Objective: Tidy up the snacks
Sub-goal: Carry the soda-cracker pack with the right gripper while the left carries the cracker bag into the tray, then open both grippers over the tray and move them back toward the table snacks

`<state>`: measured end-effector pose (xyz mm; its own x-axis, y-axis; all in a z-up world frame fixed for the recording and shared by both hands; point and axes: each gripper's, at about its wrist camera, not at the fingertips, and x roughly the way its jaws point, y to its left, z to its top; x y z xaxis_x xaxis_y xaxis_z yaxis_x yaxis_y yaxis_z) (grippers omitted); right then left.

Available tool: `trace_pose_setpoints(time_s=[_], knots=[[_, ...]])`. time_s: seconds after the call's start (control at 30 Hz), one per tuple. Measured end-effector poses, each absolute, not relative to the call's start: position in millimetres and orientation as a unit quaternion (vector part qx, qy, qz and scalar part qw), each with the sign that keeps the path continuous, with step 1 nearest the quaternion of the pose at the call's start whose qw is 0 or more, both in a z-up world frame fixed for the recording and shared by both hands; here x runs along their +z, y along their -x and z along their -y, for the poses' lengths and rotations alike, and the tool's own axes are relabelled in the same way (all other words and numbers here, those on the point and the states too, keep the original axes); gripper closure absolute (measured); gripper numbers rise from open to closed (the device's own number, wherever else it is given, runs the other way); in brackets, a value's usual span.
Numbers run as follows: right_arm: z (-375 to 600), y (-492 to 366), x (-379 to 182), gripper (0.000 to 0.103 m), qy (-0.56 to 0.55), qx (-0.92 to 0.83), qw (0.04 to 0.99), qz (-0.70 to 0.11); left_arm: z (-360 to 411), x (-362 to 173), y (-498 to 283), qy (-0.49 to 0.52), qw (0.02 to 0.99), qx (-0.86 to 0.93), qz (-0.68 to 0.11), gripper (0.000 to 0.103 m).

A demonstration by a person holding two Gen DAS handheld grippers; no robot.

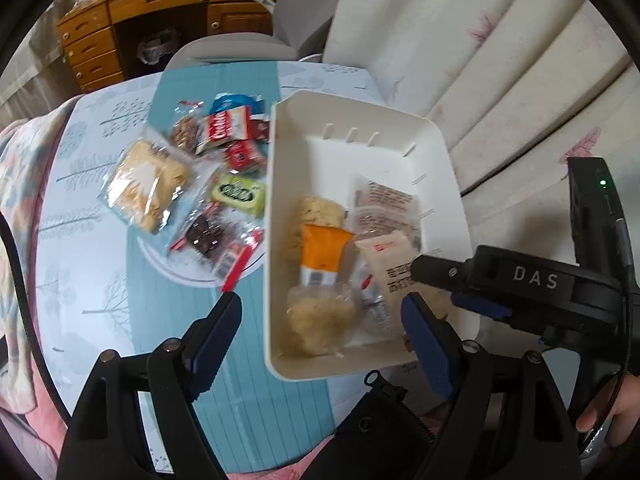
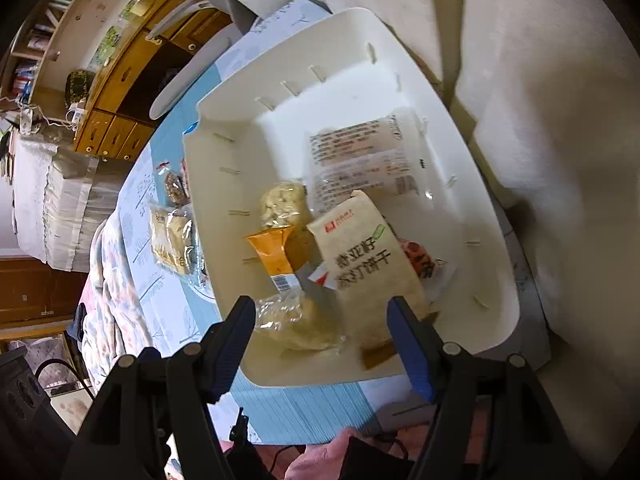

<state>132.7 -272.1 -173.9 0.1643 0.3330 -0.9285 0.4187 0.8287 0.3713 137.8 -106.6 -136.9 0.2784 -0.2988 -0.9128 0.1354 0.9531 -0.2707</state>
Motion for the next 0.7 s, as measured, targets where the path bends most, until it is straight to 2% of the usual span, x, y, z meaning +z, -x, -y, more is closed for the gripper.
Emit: trace_pose_setpoints(time_s=[0.27,0.4,0.7], knots=[[232,-129,-162,0.033,-0.263,-0.032,0.733,-0.627,58,-135,-128,0.068,0.787,-0.119,-0.601,0.022],[205,-127,-156,0.029,-0.253,-0.028,0.744,-0.618,27,-132,-126,0.063,0.785,-0.113,-0.606,0.022],[142,-119,-149,0.029,-0.231,-0.028,0.765,-0.600,-46,-127,-132,0.034,0.782,-0.116,-0.611,0.022]])
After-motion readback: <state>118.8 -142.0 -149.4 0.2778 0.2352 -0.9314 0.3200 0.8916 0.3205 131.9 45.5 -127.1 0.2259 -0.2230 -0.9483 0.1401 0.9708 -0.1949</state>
